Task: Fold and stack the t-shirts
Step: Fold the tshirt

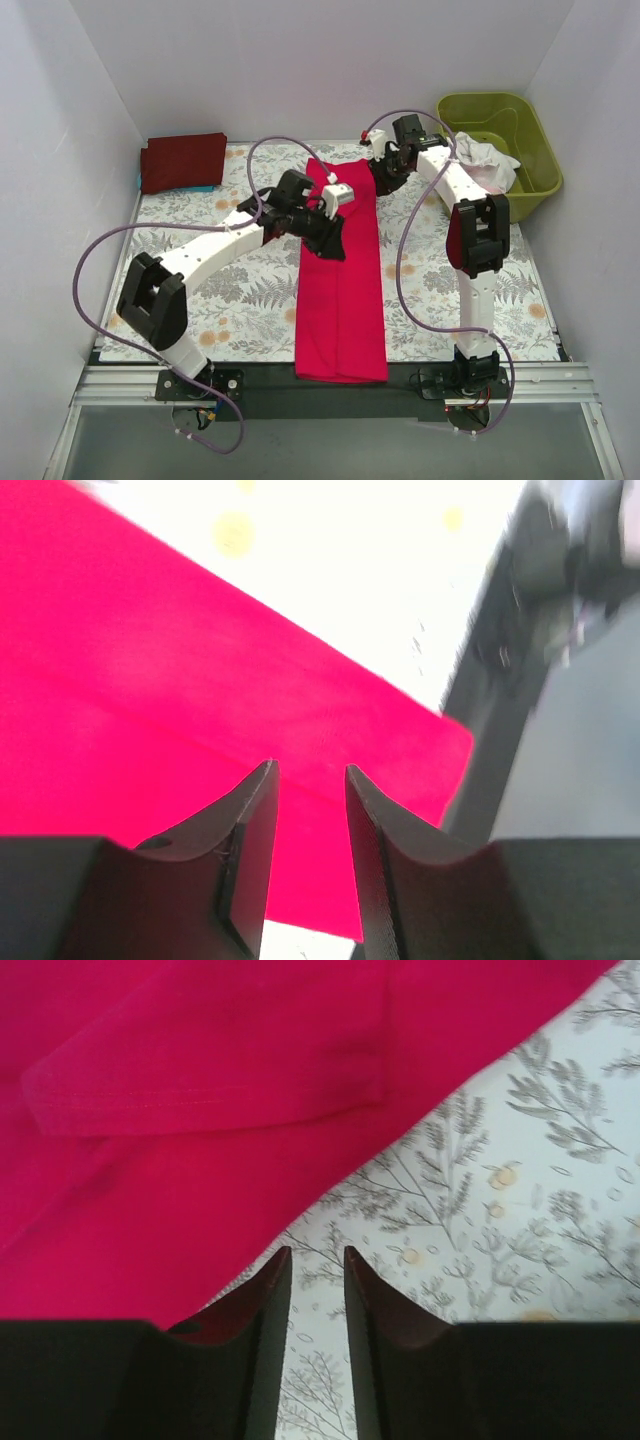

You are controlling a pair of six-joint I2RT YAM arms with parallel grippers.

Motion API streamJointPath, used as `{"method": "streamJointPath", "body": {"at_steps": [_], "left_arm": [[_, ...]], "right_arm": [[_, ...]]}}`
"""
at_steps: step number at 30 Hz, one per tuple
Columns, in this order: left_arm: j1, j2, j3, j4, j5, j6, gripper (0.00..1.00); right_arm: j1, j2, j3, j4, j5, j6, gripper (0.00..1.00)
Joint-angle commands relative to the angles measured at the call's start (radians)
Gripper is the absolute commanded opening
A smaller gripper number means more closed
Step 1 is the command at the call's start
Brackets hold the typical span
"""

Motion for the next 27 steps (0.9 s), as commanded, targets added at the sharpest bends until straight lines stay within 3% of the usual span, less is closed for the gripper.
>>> {"method": "streamJointPath", "body": {"at_steps": [1, 6, 10, 18, 27], "left_arm": [[0.105, 0.101, 0.028, 0.044, 0.021, -0.112, 0.31], [0.221, 0.316, 0.225, -0.002, -0.022, -0.237, 0.23], [0.268, 0.456, 0.280, 0.019, -0.040, -0.293, 0.21], [0.337, 0.602, 0.324, 0.043, -0.095, -0.327, 0.17], [0.399, 0.678, 0.367, 0.035, -0.111, -0.323, 0.16]], "right_arm": [[0.022, 0.034, 0.036, -0.012, -0.038, 0.037, 0.32], [0.037, 0.075, 0.052, -0.003, -0.059, 0.037, 0.22], [0.062, 0.100, 0.066, 0.002, -0.076, 0.037, 0.20], [0.082, 0.195, 0.075, 0.057, -0.039, 0.029, 0.18], [0.083, 0.350, 0.229, 0.147, 0.066, 0.026, 0.17]]}}
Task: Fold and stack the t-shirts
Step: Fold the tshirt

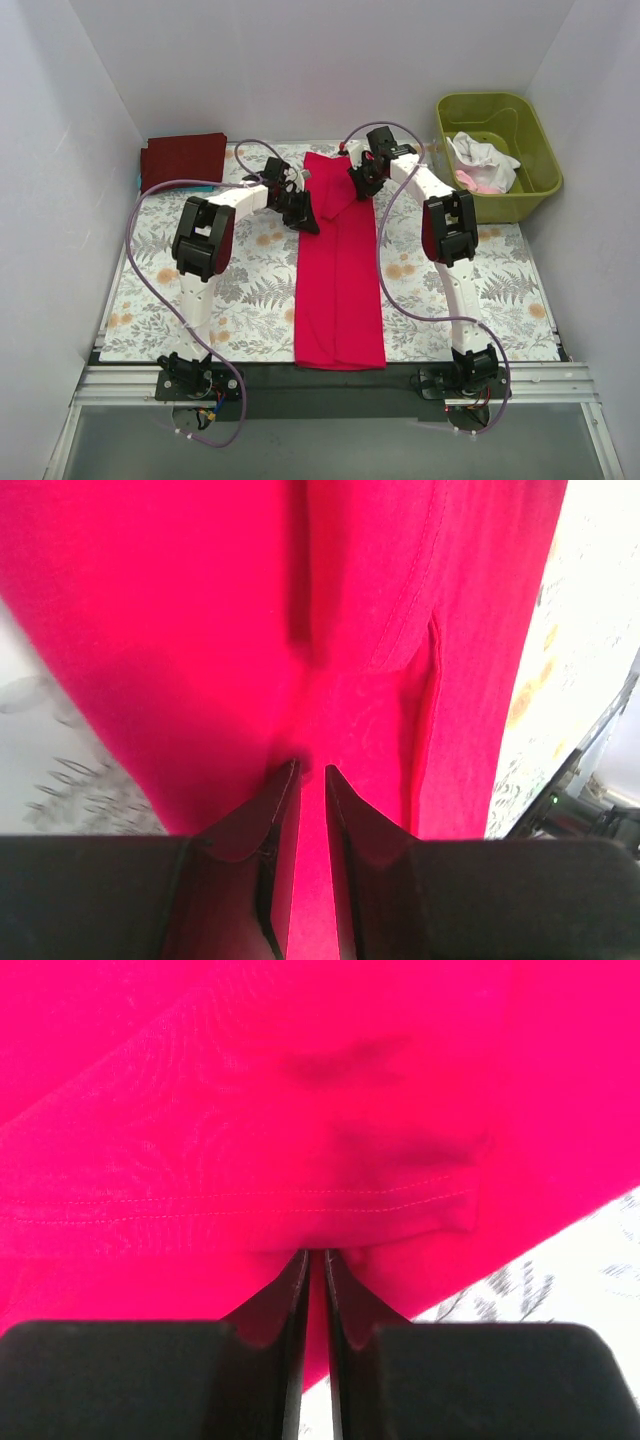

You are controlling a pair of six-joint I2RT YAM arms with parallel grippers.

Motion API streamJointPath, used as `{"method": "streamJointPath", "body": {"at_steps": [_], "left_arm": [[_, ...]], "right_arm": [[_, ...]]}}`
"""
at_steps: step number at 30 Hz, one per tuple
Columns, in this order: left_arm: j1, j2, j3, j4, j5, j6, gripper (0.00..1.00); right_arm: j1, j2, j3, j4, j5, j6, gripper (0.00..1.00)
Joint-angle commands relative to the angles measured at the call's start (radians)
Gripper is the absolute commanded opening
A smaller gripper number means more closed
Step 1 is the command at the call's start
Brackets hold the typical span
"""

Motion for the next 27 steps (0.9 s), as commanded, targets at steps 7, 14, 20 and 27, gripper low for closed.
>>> {"method": "streamJointPath", "body": {"at_steps": [7, 14, 20, 27], "left_arm": [[0.075, 0.140, 0.141, -0.026, -0.109, 0.028, 0.15], [0.083, 0.205, 0.229, -0.031, -0.095, 0.023, 0.15], [0.082, 0.223, 0.247, -0.035, -0.083, 0.025, 0.18], [0.083, 0.138, 0.258, -0.012, -0.026, 0.037, 0.31]], "right_arm": [[-0.001, 0.097, 0.113, 0.195, 0.140, 0.008, 0.20], [0.000, 0.110, 0.137, 0.255, 0.169, -0.018, 0.27], [0.000, 0.108, 0.134, 0.268, 0.191, -0.007, 0.32], [-0.001, 0.053, 0.120, 0.291, 0.200, -0.007, 0.53]]}}
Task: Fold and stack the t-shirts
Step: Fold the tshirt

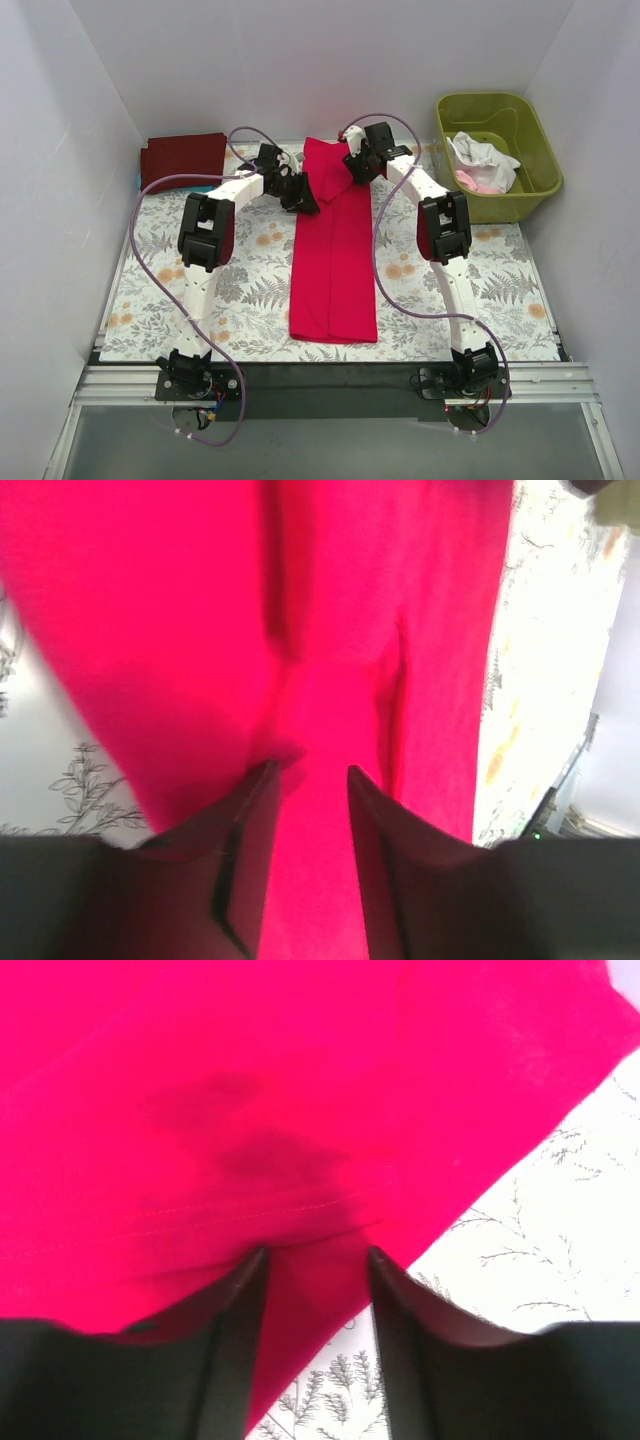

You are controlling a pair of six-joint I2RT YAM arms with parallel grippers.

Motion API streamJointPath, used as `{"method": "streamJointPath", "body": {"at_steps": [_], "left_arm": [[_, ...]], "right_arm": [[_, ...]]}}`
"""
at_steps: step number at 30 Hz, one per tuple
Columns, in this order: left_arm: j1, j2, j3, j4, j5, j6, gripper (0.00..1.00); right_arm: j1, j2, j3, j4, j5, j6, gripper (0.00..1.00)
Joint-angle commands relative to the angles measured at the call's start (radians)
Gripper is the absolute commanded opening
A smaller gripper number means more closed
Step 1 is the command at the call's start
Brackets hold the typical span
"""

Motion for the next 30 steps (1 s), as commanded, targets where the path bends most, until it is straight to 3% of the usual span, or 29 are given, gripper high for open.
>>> {"method": "streamJointPath", "body": {"at_steps": [1, 3, 5, 6, 8, 12, 14, 16, 19, 20, 23, 24, 26, 29, 30], "left_arm": [[0.014, -0.048, 0.005, -0.005, -0.080, 0.066, 0.35], [0.017, -0.131, 0.011, 0.004, -0.073, 0.087, 0.50], [0.022, -0.227, 0.010, 0.009, -0.073, 0.132, 0.59], [0.023, -0.267, 0.002, 0.010, -0.071, 0.149, 0.74], [0.026, -0.380, -0.018, 0.010, -0.068, 0.226, 0.84], [0.026, -0.606, -0.155, 0.059, -0.021, 0.353, 0.86], [0.026, -0.711, -0.307, 0.163, 0.000, 0.362, 0.87], [0.026, -0.838, -0.399, 0.214, 0.033, 0.415, 0.88], [0.026, -0.959, -0.490, 0.121, 0.104, 0.577, 0.89], [0.026, -0.982, -0.516, -0.012, 0.193, 0.642, 0.88], [0.014, -1.079, -0.632, -0.279, 0.272, 0.877, 0.89], [0.011, -1.110, -0.675, -0.331, 0.286, 0.941, 0.89], [-0.023, -1.232, -0.786, -0.416, 0.277, 1.098, 0.89], [-0.141, -1.419, -1.010, -0.416, 0.218, 1.172, 0.87], [-0.176, -1.455, -1.097, -0.413, 0.176, 1.181, 0.84]], "right_arm": [[-0.004, -0.085, 0.009, 0.047, 0.015, -0.010, 0.58], [-0.004, -0.147, -0.009, 0.049, -0.026, -0.013, 0.70], [-0.004, -0.262, -0.060, 0.053, -0.079, -0.013, 0.76], [-0.004, -0.300, -0.078, 0.052, -0.101, -0.013, 0.80], [-0.005, -0.433, -0.156, 0.052, -0.164, -0.024, 0.83], [0.004, -0.648, -0.300, 0.050, -0.170, -0.036, 0.91], [0.013, -0.766, -0.398, 0.049, -0.161, -0.058, 0.91], [0.025, -0.878, -0.454, -0.003, -0.169, -0.123, 0.98], [0.032, -1.028, -0.584, -0.098, -0.306, -0.214, 0.98], [0.051, -1.062, -0.616, -0.170, -0.360, -0.231, 0.98], [0.116, -1.193, -0.774, -0.291, -0.402, -0.294, 0.98], [0.134, -1.230, -0.899, -0.305, -0.406, -0.304, 0.96], [0.209, -1.343, -1.036, -0.315, -0.411, -0.346, 0.93], [0.333, -1.460, -1.268, -0.289, -0.387, -0.369, 0.86], [0.367, -1.481, -1.310, -0.257, -0.374, -0.360, 0.79]]}}
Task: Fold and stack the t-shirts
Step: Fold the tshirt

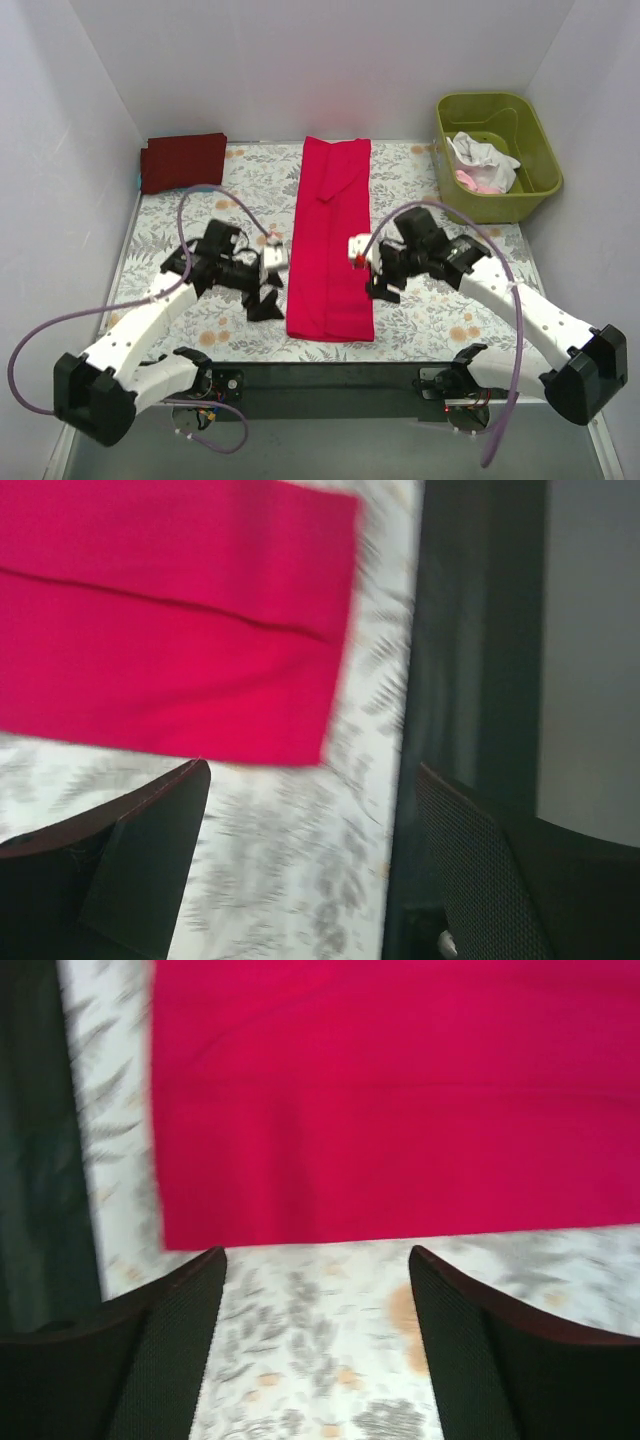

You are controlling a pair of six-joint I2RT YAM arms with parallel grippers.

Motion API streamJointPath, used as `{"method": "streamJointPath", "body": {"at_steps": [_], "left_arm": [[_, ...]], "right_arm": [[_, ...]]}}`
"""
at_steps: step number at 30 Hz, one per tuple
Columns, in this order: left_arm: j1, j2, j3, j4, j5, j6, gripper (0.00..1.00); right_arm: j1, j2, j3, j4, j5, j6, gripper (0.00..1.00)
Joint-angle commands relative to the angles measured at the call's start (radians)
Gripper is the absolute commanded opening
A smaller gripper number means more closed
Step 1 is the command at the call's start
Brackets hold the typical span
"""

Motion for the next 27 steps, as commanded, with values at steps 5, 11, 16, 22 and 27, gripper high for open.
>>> {"method": "streamJointPath", "body": {"at_steps": [5, 11, 16, 22, 27], "left_arm": [[-0.253, -0.260, -0.265, -0.080, -0.122, 0.208, 0.65], [-0.308, -0.197, -0.309, 0.017, -0.192, 0.214, 0.57], [-0.373, -0.155, -0.362, 0.145, -0.278, 0.193, 0.52], [-0.432, -0.134, -0.418, 0.298, -0.358, 0.156, 0.52], [-0.457, -0.099, -0.441, 0.375, -0.390, 0.147, 0.51]], "right_arm": [[0.350, -0.162, -0.345, 0.190, 0.146, -0.011, 0.61], [0.451, -0.086, -0.423, 0.368, 0.226, 0.016, 0.51], [0.484, -0.066, -0.475, 0.393, 0.248, -0.031, 0.45], [0.501, -0.038, -0.504, 0.411, 0.268, -0.054, 0.43], [0.504, -0.032, -0.533, 0.408, 0.274, -0.064, 0.45]]}}
